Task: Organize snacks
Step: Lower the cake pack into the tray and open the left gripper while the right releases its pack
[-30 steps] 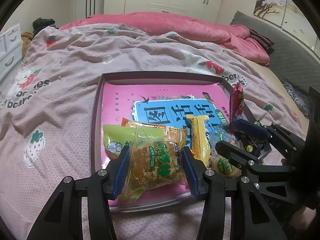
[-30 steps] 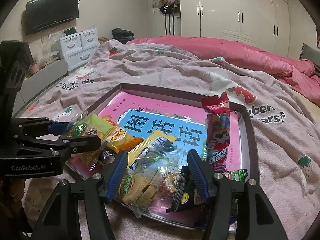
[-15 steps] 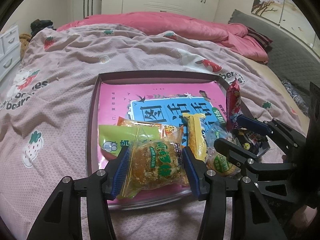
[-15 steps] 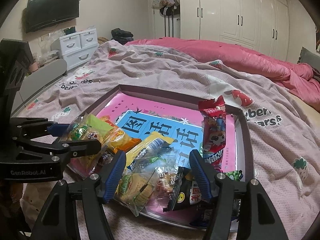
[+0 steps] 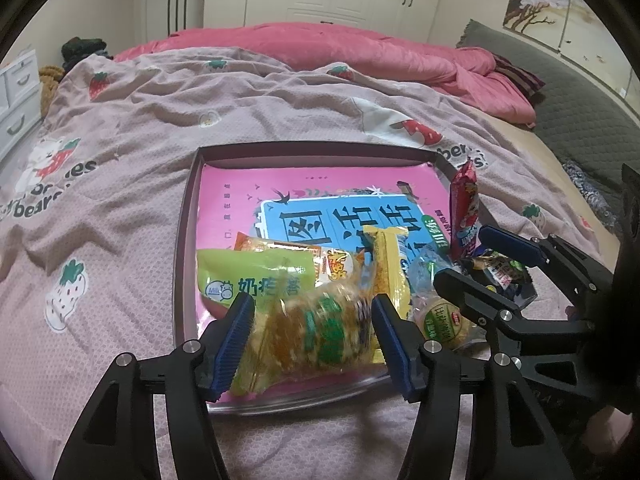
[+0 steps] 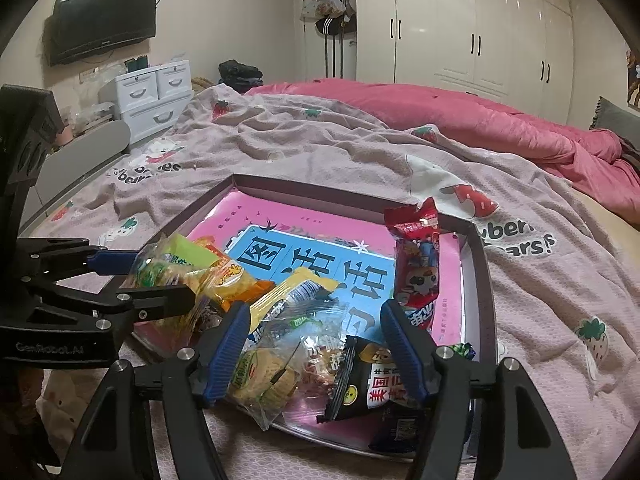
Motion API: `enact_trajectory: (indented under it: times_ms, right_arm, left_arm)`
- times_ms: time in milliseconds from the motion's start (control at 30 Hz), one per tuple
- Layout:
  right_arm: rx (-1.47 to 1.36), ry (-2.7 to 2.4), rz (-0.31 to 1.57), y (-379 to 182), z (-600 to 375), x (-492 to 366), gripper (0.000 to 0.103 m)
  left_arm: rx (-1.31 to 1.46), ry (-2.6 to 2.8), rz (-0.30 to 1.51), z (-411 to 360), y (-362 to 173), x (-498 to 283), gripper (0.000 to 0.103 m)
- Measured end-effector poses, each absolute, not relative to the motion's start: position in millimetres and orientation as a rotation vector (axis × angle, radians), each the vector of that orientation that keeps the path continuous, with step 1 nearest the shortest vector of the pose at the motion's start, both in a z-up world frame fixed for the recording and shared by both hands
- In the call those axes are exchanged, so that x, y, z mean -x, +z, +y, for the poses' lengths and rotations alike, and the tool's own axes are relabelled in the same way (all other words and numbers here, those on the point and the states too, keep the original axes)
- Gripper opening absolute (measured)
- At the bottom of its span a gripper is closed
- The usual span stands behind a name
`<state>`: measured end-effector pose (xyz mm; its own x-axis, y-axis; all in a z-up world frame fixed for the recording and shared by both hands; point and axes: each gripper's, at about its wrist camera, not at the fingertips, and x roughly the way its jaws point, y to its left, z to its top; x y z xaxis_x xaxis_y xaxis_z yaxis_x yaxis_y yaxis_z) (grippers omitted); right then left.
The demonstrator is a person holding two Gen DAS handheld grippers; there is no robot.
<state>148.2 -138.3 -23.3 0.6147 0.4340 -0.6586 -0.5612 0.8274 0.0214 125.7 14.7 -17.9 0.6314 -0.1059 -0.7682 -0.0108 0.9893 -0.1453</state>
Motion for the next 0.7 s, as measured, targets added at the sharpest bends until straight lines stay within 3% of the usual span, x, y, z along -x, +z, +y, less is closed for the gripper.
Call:
enact_trajectory:
  times_ms: [100, 700]
  right_arm:
    - [0.191, 0.574, 0.690, -19.9, -140.3, -146.9, 0.069]
    - [0.148, 0.529, 0.664, 7.1, -160.0, -103.0, 0.081]
  left_arm:
    - [0.140, -0.057, 0.877, 13.5, -14.1, -123.1, 0.070]
    - [0.147, 0.027, 0.843, 5.4, 12.9, -71.2, 0.076]
